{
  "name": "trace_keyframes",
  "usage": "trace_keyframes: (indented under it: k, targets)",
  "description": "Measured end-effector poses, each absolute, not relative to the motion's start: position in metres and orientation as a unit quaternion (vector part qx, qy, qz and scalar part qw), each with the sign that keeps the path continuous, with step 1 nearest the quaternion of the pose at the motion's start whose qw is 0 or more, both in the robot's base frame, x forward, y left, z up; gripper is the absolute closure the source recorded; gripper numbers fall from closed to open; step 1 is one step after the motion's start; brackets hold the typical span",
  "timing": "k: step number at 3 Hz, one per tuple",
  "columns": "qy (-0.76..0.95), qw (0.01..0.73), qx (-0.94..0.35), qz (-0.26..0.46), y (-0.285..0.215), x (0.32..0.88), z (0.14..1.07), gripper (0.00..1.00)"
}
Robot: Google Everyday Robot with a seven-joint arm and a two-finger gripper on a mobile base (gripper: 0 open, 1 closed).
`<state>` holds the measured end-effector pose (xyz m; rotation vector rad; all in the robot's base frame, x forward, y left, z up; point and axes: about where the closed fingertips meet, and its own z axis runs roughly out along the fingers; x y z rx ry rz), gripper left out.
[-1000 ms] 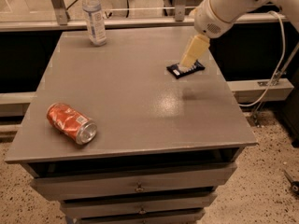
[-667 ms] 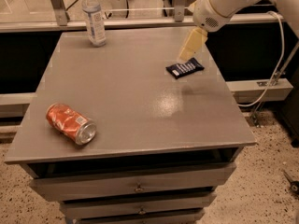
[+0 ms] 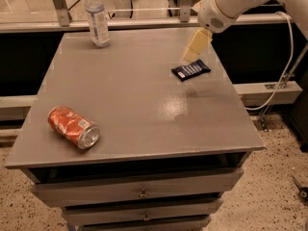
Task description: Move blue plastic bottle near rxbar blueberry
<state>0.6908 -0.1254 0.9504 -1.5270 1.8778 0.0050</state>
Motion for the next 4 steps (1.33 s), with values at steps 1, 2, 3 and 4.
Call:
trace_keyframes:
  k: [1,2,3,4]
  targets:
    - [0.722,0.428,-0.54,0.06,-0.085,0.746,0.945,0.0]
    - [0.712,0.482,-0.5,0.103,-0.051,0.803,0.947,0.0]
    - [0.695,0.513,-0.48,0.148,-0.002,0.84,0.953,0.0]
    - [0.676,0.53,-0.475,0.191,0.051,0.855,0.962,0.0]
